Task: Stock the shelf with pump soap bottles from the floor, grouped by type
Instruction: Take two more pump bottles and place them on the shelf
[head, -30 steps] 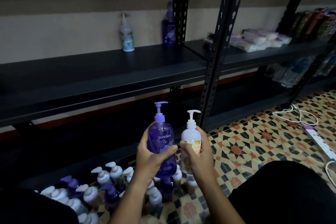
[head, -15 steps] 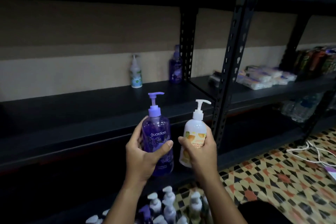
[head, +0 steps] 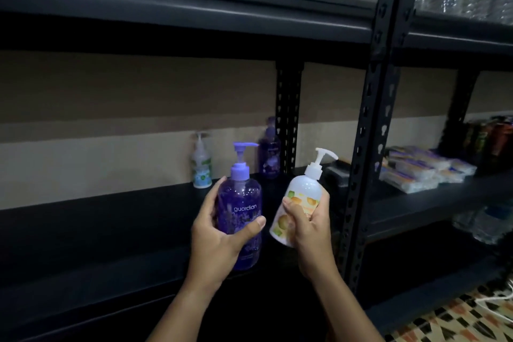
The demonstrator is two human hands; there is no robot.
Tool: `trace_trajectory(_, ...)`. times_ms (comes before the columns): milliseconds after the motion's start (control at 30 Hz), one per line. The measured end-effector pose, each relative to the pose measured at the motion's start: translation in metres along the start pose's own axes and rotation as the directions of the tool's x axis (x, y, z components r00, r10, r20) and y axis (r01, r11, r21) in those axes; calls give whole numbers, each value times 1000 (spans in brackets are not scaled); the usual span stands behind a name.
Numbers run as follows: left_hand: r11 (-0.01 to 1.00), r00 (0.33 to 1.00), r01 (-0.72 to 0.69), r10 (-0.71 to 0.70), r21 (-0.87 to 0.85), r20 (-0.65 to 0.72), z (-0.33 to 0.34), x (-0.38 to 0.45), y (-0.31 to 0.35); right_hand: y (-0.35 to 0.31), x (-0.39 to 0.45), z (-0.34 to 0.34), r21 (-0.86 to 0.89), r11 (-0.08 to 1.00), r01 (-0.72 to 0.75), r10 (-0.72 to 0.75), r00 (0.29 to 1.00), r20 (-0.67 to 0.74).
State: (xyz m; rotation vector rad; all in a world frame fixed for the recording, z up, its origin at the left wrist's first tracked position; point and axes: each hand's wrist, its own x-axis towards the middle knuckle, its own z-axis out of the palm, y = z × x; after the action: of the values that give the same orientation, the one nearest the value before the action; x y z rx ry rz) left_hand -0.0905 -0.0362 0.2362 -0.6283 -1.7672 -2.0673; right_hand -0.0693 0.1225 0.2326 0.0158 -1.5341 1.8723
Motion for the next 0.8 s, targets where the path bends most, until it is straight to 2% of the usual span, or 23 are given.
trace_trajectory(300,997,1000,-21,22,75,-9,23,70,-58,33,60,5,-45,998,48,-47,999,13)
trace_trajectory(500,997,998,25,-28,75,48,32,107,-82,43,71,7,-26,999,42,-42,999,-9)
trace_trajectory(800,993,999,-12,6,116,52,39,135,-121,52,75,4,-30,999,19,-20,999,-38)
